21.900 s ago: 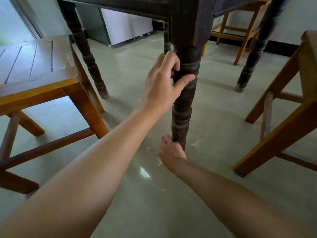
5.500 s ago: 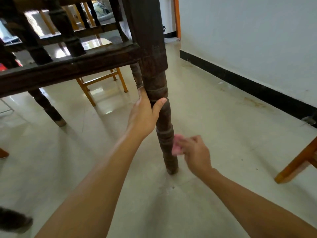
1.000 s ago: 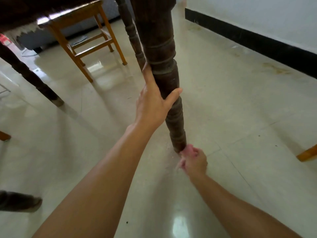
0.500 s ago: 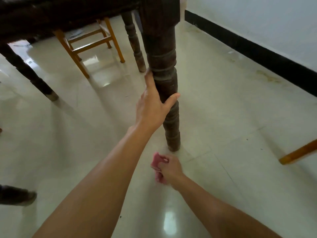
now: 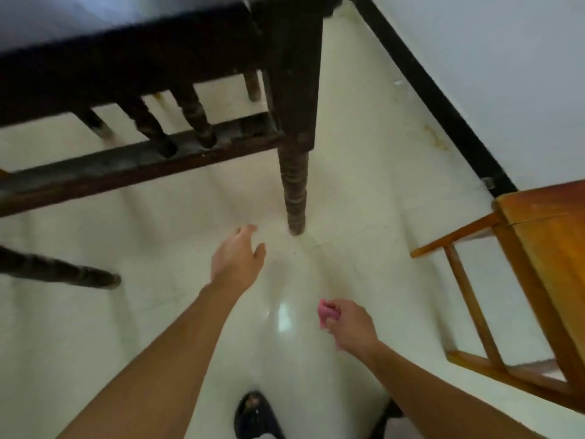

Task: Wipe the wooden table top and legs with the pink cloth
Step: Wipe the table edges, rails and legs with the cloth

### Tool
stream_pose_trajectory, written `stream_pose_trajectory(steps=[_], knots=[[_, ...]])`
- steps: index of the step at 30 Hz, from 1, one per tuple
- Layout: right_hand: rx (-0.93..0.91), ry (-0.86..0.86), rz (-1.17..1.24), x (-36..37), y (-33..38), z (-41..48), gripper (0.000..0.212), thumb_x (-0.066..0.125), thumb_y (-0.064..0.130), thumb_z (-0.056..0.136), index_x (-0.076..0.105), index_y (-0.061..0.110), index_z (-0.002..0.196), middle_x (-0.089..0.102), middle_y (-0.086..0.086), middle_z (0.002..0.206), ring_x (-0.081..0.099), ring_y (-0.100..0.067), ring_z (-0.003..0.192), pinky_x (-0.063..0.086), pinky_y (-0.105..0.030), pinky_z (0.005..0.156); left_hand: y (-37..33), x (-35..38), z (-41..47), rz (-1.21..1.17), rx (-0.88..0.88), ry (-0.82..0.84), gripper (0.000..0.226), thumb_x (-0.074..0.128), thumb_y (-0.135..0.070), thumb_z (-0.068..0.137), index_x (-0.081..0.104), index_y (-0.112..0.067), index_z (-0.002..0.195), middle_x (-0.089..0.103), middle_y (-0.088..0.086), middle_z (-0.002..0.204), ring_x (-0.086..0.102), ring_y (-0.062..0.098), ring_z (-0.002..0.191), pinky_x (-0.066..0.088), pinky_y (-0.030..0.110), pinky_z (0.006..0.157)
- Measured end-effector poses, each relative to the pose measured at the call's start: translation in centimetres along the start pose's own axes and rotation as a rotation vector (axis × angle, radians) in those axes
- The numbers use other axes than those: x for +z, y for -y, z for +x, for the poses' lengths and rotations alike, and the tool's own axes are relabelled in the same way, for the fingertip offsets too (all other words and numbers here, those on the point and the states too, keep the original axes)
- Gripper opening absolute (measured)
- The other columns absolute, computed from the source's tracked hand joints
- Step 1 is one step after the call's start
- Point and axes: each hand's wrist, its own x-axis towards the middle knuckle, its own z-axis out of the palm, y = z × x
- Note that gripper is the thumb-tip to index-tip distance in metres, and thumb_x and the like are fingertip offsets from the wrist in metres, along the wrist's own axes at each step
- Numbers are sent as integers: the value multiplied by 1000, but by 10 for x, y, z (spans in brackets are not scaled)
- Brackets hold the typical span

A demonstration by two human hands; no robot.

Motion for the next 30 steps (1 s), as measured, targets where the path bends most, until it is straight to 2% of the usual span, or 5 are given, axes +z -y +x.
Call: stream_pose_trajectory(steps=[7, 12, 16, 25, 30], knots=[[-195, 95, -209, -46, 123, -149, 23, 51, 29, 95, 69, 21, 84, 70, 5, 76, 58, -11, 62, 56, -37, 71, 20, -138, -146, -79, -221, 64, 36, 51, -31, 96, 52, -17, 130, 58, 5, 122, 59, 21, 104, 50, 34, 85], [-349, 121, -363, -50, 231, -232, 19, 56, 34, 92, 68, 30, 106, 63, 6, 94, 61, -12, 77, 52, -28, 73, 52, -244, -223, -128, -388, 8, 38, 50, -32, 97, 49, -19, 132, 57, 1, 127, 58, 17, 107, 48, 31, 86], [-468, 124, -426, -28, 311, -279, 13, 59, 28, 90, 66, 32, 100, 62, 11, 91, 60, -4, 79, 56, -30, 77, 100, -323, -268, -118, -479, -39, 40, 49, -33, 96, 49, -21, 133, 57, 0, 129, 56, 16, 113, 46, 31, 90], [-711, 186, -496, 29, 480, -327, 32, 62, 30, 93, 60, 35, 124, 55, 17, 89, 61, -4, 75, 57, -25, 72, 193, -465, -304, -74, -656, -152, 38, 49, -32, 95, 51, -20, 132, 60, 4, 125, 58, 21, 109, 48, 32, 87], [-833, 227, -527, 54, 566, -324, 14, 62, 36, 92, 62, 39, 106, 56, 12, 90, 62, -7, 76, 58, -26, 69, 222, -529, -288, -97, -620, -217, 37, 50, -30, 94, 52, -18, 129, 60, 4, 123, 58, 21, 108, 48, 33, 87]])
